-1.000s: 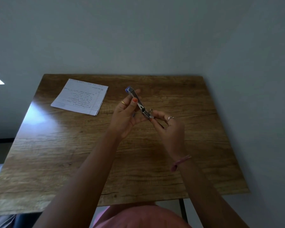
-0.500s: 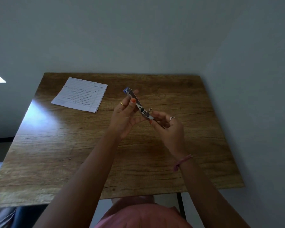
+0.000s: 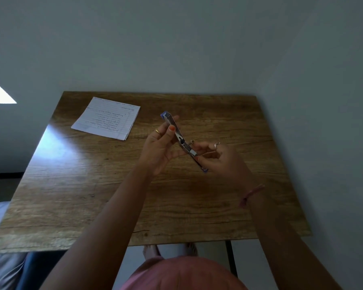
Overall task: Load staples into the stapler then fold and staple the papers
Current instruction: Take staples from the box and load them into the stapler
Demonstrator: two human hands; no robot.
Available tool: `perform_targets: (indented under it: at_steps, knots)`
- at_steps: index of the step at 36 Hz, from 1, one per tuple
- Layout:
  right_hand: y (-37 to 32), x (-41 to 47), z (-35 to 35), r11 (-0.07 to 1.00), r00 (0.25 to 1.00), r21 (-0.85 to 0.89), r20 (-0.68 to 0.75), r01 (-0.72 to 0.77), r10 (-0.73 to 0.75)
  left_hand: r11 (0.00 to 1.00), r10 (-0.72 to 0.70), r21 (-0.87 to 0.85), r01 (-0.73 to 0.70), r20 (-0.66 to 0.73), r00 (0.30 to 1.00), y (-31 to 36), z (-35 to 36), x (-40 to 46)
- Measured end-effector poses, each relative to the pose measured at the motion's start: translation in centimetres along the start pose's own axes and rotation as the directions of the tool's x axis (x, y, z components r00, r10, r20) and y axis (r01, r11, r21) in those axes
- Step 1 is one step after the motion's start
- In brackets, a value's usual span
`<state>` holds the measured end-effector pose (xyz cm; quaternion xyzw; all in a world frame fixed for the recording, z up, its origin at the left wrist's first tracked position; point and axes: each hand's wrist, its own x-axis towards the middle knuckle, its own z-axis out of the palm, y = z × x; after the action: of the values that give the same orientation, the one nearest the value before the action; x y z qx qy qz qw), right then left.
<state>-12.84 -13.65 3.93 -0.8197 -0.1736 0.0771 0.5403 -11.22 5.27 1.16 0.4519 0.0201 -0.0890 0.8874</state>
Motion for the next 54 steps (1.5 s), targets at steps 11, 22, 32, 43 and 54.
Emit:
perform_targets:
  at_steps: [11,22,32,43,54]
  knots:
    - [-0.9,1.6,-1.7,0.895,0.951,-0.380,0.282,0.234,-0.129,0.997,-0.073,0.040,0.072,0.016,0.997,-0.1,-0.3,-0.2]
    - [-1.5,2.2,-1.7,0.865,0.941,-0.448,0.331,0.225,-0.074,0.995,-0.092,0.031,0.091,0.043,0.995,0.3,0.0,-0.3]
    - [-0.2,1.9,-2.0,0.973,0.964,-0.202,0.260,0.109,-0.054,0.994,-0.106,0.036,0.103,0.068,0.992,0.4,-0.1,-0.3]
    - [-0.3,1.7,-2.4,0.985,0.963,-0.159,0.268,0.063,-0.019,0.993,-0.114,0.020,0.113,0.135,0.984,0.1,-0.7,-0.2]
    - [-0.6,1.2,-1.9,0.962,0.964,-0.255,0.264,0.095,-0.025,0.991,-0.129,0.051,0.123,0.144,0.981,-0.2,-0.9,-0.3]
